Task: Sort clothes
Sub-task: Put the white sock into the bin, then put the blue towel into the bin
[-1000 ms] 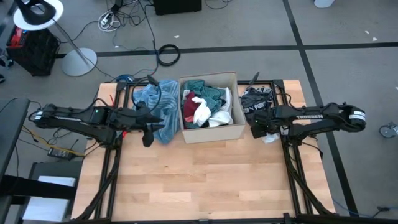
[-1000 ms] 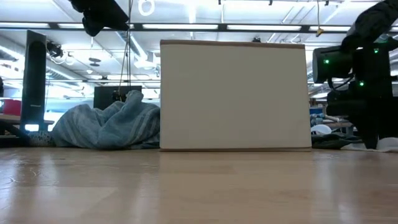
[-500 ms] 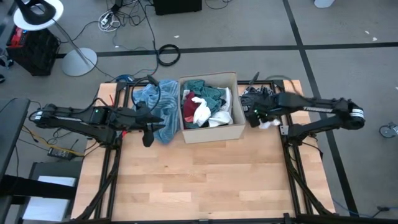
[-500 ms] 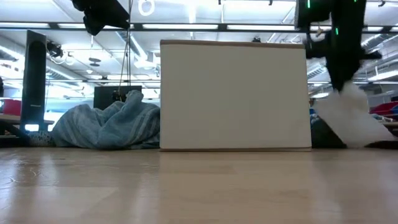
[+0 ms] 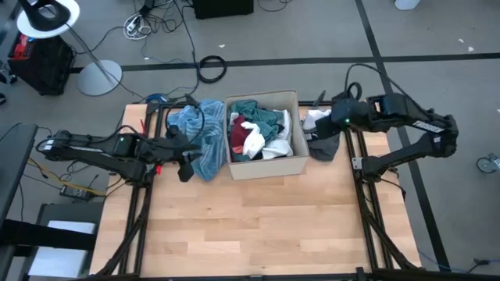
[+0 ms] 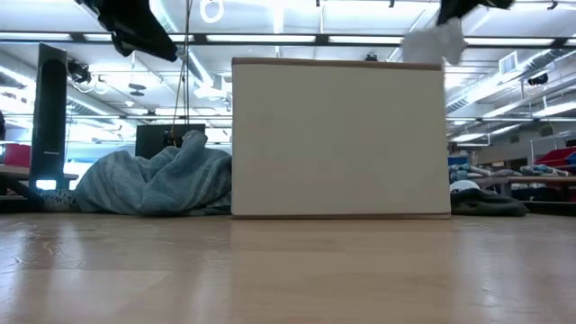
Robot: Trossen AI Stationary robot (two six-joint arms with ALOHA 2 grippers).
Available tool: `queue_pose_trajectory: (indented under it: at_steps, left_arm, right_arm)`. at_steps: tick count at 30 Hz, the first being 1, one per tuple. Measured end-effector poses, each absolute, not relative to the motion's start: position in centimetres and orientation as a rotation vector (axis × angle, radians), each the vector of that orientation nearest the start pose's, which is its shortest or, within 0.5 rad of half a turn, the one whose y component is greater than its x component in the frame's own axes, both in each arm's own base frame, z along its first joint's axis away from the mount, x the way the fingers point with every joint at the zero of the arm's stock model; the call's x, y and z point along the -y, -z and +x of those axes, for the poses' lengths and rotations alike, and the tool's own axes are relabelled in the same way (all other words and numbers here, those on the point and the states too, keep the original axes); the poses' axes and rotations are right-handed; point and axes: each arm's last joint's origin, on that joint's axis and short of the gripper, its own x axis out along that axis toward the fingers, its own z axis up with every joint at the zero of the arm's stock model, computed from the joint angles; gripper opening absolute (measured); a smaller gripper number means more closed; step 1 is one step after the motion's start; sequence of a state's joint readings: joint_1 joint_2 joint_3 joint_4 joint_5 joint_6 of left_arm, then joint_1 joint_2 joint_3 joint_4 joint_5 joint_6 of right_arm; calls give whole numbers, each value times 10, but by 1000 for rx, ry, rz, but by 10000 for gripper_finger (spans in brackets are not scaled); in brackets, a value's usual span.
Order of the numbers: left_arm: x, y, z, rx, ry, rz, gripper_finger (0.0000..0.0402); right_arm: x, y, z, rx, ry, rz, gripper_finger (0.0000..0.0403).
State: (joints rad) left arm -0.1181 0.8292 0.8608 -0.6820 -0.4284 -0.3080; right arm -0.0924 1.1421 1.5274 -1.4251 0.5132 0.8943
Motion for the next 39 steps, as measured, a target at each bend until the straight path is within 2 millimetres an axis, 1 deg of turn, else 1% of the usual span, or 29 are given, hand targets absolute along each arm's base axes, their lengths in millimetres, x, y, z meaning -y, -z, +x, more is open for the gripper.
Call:
queue_pose_trajectory:
  at_steps: [2, 5, 9, 11, 16, 20, 23, 27, 30, 33, 36, 39]
  left_arm:
    - [6, -306, 159, -580, -421, -119, 131]
    - [6, -294, 159, -613, -437, -123, 131]
    - [6, -273, 160, -641, -457, -153, 131]
    - [6, -262, 161, -650, -465, -166, 131]
    - [5, -246, 162, -650, -477, -184, 131]
    - [0, -242, 162, -647, -514, -211, 131]
    - [-6, -239, 161, -654, -547, -230, 131]
    - [-16, -233, 163, -641, -561, -253, 131]
    - [-29, -233, 162, -645, -555, -274, 131]
    - [-43, -234, 161, -634, -597, -278, 131]
    - [-59, -239, 160, -577, -655, -279, 131]
    - [-71, -242, 160, -529, -671, -294, 131]
  right_arm:
    - [28, -421, 168, -655, 902, 541, 4]
    - [27, -434, 185, -562, 865, 467, 4]
    - [27, -441, 215, -485, 792, 382, 4]
    - [27, -439, 232, -482, 743, 352, 4]
    - [28, -427, 267, -520, 648, 290, 16]
    - [29, -417, 287, -539, 599, 243, 33]
    - [30, -412, 294, -561, 601, 231, 49]
    - [31, -410, 295, -579, 581, 227, 84]
    - [31, -412, 293, -572, 579, 230, 118]
    - [31, -416, 288, -555, 575, 233, 153]
    - [31, -420, 284, -541, 574, 236, 186]
    - [30, -422, 282, -535, 572, 237, 215]
